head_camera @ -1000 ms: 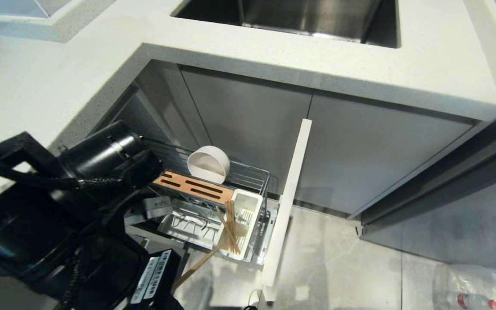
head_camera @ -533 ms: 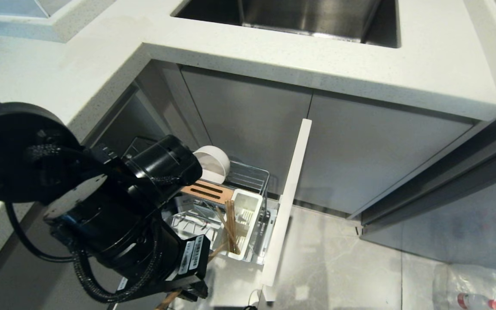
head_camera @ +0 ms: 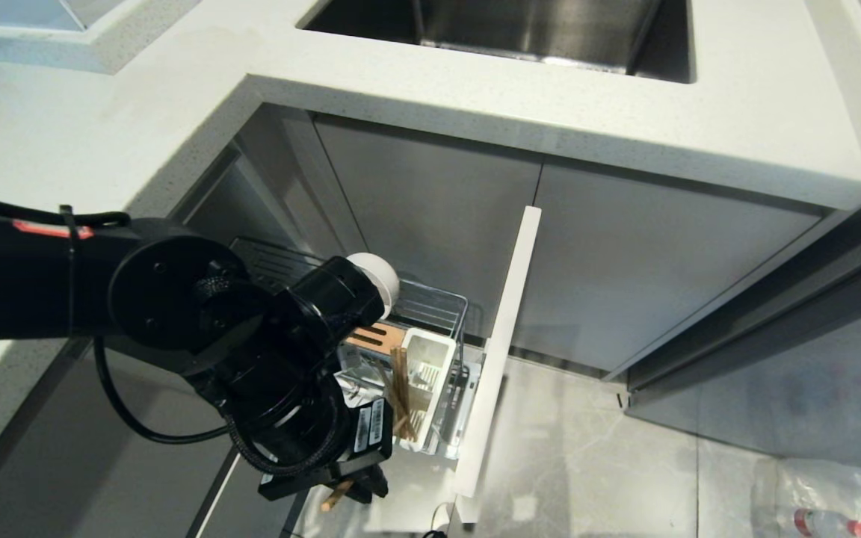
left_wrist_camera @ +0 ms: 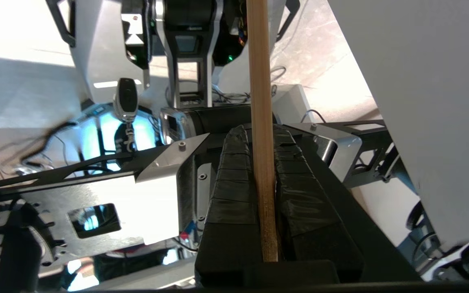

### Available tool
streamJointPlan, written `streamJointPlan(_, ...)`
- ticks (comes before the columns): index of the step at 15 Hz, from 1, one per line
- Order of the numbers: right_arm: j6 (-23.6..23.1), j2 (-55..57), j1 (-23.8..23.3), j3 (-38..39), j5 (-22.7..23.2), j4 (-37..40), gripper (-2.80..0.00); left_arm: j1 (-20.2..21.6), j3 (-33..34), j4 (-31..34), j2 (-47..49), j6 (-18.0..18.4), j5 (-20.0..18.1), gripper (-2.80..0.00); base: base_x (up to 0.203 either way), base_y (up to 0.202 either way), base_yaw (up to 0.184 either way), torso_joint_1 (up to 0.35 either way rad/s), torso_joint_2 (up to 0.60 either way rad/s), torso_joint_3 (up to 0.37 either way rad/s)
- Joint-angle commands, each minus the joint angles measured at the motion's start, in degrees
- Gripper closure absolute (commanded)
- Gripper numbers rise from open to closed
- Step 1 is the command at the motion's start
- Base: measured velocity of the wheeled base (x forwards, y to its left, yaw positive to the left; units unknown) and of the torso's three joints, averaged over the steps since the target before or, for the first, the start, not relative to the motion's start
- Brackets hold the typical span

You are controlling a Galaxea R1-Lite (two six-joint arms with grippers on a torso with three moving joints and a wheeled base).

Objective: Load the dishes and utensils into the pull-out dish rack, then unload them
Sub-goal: Pick up the chopsticks and place it in the cupboard

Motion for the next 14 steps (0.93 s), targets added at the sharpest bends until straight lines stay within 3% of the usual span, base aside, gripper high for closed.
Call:
streamJointPlan(1, 0.01, 0.05, 0.06, 0.09, 0.00, -0.02, 0.00, 0.89, 0.12, -0.41, 1.90, -0.27, -0.42, 0.00, 0.000, 0.000, 0.000, 0.000, 0.00, 0.000)
streamJointPlan(14, 0.01, 0.05, -0.01, 0.09, 0.00, 0.04, 0.00, 2.41, 0.07, -6.92, 8.42, -0.27, -0.55, 0.00, 0.000, 0.000, 0.000, 0.000, 0.00, 0.000)
